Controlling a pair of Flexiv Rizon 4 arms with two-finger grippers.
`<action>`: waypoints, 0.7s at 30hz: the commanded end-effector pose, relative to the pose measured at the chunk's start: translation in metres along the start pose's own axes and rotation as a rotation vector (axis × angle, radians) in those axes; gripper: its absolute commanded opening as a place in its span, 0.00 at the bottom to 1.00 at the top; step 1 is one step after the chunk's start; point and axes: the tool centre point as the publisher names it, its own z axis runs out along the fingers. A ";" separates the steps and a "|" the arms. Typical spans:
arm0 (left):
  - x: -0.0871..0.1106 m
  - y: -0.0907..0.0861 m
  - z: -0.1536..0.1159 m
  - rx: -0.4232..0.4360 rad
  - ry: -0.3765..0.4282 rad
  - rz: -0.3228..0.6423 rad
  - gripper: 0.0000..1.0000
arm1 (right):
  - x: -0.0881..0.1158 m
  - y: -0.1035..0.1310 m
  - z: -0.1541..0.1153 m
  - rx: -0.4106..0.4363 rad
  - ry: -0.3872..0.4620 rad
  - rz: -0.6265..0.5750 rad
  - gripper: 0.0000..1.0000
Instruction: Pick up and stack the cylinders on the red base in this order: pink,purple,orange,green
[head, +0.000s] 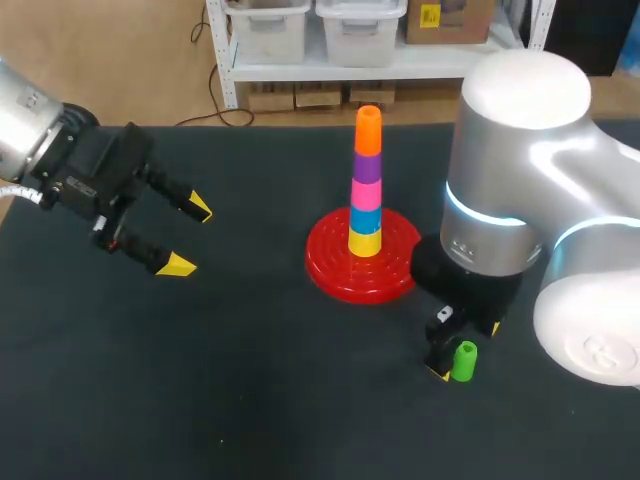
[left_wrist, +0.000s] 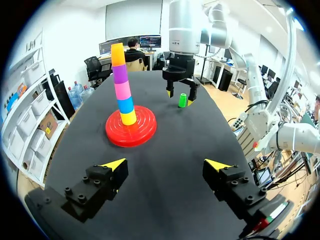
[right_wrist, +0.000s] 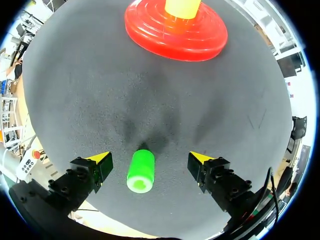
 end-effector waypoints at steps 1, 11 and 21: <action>0.002 -0.001 0.000 -0.004 -0.004 0.004 1.00 | 0.000 0.000 0.000 -0.001 -0.002 0.000 0.00; 0.002 -0.001 0.000 -0.004 -0.004 0.004 1.00 | -0.002 0.000 0.001 -0.012 0.008 0.000 0.00; 0.002 -0.001 0.000 -0.004 -0.004 0.004 1.00 | -0.004 0.000 0.001 -0.015 0.014 -0.007 0.00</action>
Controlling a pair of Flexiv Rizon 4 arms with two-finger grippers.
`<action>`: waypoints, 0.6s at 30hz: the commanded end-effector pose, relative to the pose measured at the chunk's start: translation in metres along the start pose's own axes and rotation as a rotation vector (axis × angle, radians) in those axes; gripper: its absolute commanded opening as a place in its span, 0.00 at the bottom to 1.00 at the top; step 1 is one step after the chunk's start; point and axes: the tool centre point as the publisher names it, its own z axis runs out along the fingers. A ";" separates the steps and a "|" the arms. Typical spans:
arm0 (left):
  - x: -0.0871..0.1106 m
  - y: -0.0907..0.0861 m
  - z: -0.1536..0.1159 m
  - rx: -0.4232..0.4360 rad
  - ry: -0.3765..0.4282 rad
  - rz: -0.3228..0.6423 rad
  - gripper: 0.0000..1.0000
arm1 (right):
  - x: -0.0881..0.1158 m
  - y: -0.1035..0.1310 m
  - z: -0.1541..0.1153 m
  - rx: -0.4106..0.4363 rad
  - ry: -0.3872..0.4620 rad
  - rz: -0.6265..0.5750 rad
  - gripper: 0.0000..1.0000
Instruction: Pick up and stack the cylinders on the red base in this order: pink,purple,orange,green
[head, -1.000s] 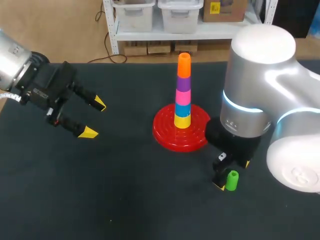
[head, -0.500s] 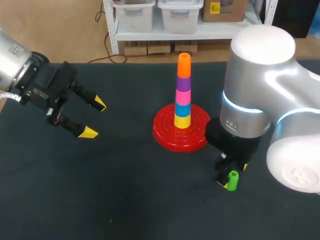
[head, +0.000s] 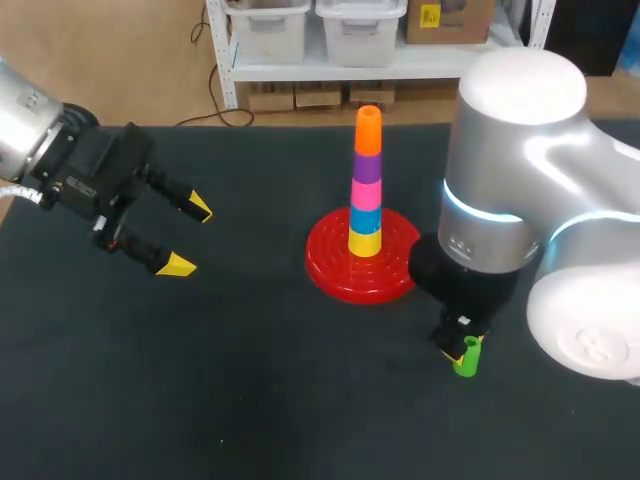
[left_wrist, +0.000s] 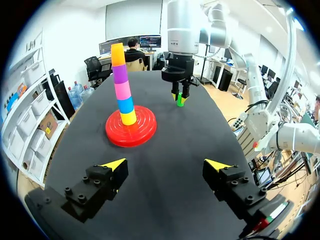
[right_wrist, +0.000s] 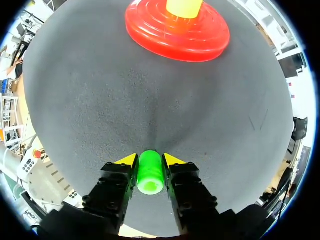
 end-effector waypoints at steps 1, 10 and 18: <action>0.002 -0.001 0.000 -0.004 -0.004 0.004 1.00 | -0.002 0.000 0.000 -0.002 0.005 -0.001 0.00; 0.002 -0.001 0.000 -0.004 -0.004 0.004 1.00 | -0.003 -0.001 -0.005 0.010 0.013 -0.002 0.00; 0.002 -0.001 0.000 -0.004 -0.004 0.004 1.00 | -0.001 -0.003 -0.027 0.018 -0.013 -0.005 0.00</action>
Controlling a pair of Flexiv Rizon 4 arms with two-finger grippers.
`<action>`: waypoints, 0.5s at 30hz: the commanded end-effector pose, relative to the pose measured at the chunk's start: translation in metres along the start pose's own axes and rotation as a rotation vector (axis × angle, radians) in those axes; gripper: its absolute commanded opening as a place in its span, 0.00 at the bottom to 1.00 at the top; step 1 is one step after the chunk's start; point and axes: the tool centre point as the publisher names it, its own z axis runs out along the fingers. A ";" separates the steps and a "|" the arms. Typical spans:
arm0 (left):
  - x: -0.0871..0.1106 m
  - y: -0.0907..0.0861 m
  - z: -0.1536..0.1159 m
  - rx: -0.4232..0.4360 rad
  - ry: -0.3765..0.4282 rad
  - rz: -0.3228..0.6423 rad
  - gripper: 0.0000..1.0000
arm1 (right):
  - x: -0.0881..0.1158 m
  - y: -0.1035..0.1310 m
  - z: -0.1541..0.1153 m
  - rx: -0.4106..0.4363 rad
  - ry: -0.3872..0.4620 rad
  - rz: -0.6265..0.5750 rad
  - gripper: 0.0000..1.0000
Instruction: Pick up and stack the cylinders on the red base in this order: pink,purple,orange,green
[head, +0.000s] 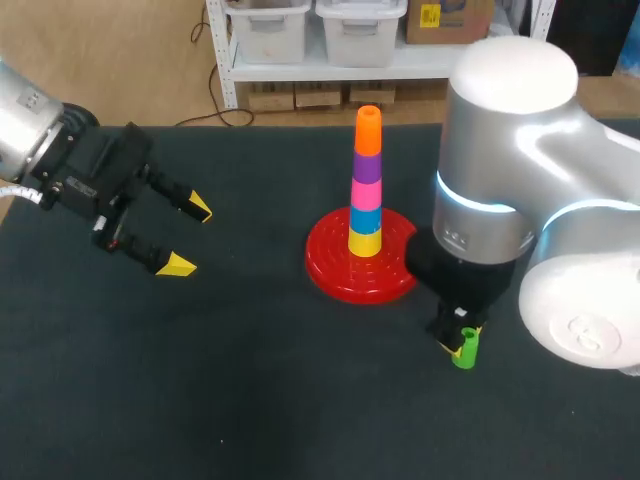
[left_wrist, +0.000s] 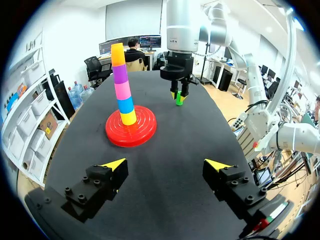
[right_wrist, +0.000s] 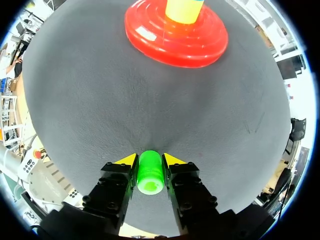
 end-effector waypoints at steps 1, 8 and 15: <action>0.002 -0.001 0.000 -0.004 -0.004 0.004 1.00 | 0.005 -0.001 -0.020 0.000 -0.019 -0.003 0.00; 0.002 -0.001 0.000 -0.004 -0.004 0.004 1.00 | 0.003 -0.009 -0.066 0.015 -0.042 -0.034 0.00; 0.002 -0.001 0.000 -0.004 -0.004 0.004 1.00 | -0.014 -0.024 -0.126 0.044 -0.069 -0.098 0.00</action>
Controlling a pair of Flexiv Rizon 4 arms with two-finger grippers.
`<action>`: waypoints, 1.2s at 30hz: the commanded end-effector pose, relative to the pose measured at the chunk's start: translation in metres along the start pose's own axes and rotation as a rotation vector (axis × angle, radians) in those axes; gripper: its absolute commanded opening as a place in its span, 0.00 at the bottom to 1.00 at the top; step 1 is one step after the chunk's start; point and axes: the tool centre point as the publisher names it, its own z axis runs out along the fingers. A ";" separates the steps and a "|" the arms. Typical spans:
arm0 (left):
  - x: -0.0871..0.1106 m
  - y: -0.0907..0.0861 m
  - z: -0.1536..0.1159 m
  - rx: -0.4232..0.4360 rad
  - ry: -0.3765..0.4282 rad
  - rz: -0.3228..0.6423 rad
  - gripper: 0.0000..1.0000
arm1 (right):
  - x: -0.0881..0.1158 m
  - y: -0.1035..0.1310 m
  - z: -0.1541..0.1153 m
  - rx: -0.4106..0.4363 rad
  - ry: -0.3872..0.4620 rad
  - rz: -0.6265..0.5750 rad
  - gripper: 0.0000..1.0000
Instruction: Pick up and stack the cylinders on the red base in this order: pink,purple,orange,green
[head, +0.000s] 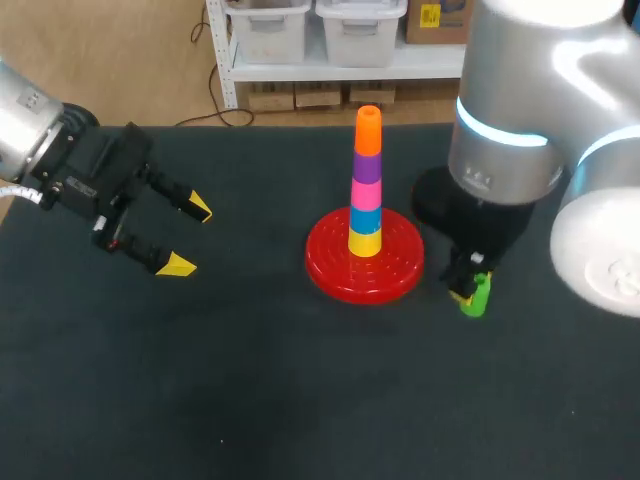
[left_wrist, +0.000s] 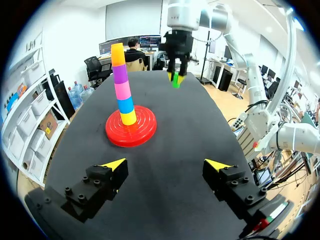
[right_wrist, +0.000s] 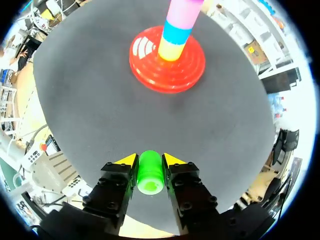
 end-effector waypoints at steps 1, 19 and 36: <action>0.002 -0.001 0.000 -0.004 -0.004 0.004 1.00 | -0.010 -0.010 -0.045 -0.006 0.004 -0.027 0.00; 0.002 -0.001 0.000 -0.004 -0.004 0.004 1.00 | -0.101 -0.032 -0.129 0.029 0.006 -0.230 0.00; 0.002 -0.001 0.000 -0.004 -0.004 0.004 1.00 | -0.148 -0.051 -0.153 0.032 0.016 -0.285 0.00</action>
